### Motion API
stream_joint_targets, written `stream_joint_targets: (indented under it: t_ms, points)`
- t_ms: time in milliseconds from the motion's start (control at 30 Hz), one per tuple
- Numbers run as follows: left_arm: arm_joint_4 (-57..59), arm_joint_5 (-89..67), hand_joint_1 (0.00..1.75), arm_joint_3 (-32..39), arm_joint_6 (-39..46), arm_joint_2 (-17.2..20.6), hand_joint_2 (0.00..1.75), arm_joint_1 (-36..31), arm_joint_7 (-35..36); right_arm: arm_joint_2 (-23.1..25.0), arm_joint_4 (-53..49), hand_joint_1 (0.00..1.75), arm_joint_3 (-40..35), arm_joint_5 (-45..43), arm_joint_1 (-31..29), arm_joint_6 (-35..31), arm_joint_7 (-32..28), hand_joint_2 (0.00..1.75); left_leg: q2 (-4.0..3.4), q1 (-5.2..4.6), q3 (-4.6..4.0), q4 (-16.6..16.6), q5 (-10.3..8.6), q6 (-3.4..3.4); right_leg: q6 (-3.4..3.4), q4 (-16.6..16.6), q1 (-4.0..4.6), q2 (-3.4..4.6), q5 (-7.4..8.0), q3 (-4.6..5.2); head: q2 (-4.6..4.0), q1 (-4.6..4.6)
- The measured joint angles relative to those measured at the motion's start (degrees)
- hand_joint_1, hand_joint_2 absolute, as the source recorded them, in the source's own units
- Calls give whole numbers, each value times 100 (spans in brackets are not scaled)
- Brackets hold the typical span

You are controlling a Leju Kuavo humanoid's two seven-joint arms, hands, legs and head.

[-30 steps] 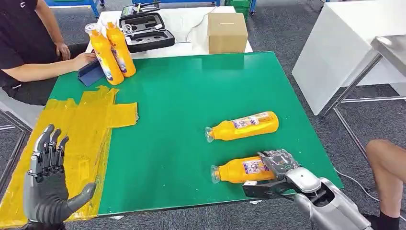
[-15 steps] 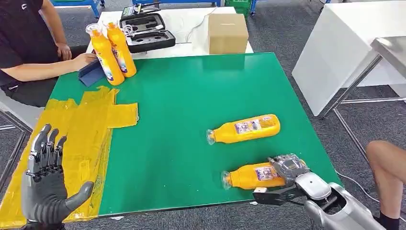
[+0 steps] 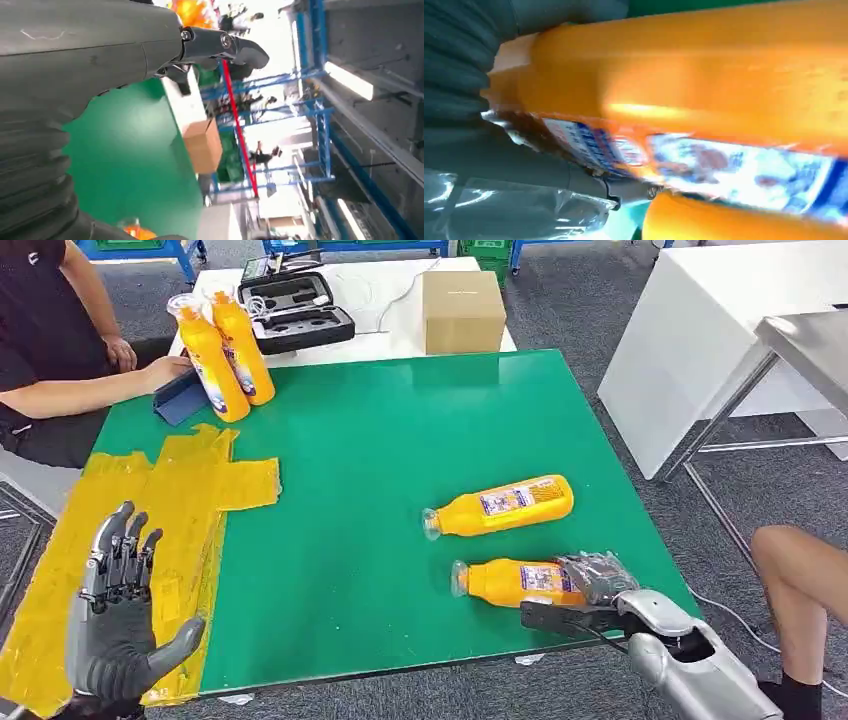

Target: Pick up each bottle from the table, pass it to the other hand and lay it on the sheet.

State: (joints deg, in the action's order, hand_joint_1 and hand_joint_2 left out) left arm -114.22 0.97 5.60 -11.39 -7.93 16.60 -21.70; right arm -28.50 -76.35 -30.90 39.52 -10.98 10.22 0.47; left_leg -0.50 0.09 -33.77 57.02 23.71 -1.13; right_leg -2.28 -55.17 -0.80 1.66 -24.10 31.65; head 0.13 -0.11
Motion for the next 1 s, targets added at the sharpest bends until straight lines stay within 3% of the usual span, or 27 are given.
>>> stream_joint_targets:
  t_ms: [133, 233, 567, 1000]
  points:
    - [240, 148, 0, -125, -218, -46, 175, 71, -44, 654, -512, 175, 485, -1575, 198, -196, -754, 175, 2, 1, -71, 2, -33, 11, -3, -7, 3, -2, 43, 75, 0, -2]
    - [341, 288, 0, -302, -317, -219, 175, 289, -116, 1025, -1067, 175, 677, -2047, 430, -255, -1040, 175, 37, 9, -90, 2, -36, 12, 1, -7, 5, -36, 33, 84, 0, -4]
    - [538, 885, 0, -962, -559, -398, 175, 607, -166, 1796, -1895, 175, 773, -2145, 788, -417, -1306, 175, 53, 6, -148, 2, -35, 10, 7, -7, 1, -53, 27, 129, 0, -2]
    - [785, 723, 0, -1784, -297, -382, 175, 378, -146, 2507, -1578, 175, 705, -2407, 287, -391, -1203, 175, 61, 7, -151, 2, -40, 7, 7, -8, 3, -59, 29, 131, 0, -4]
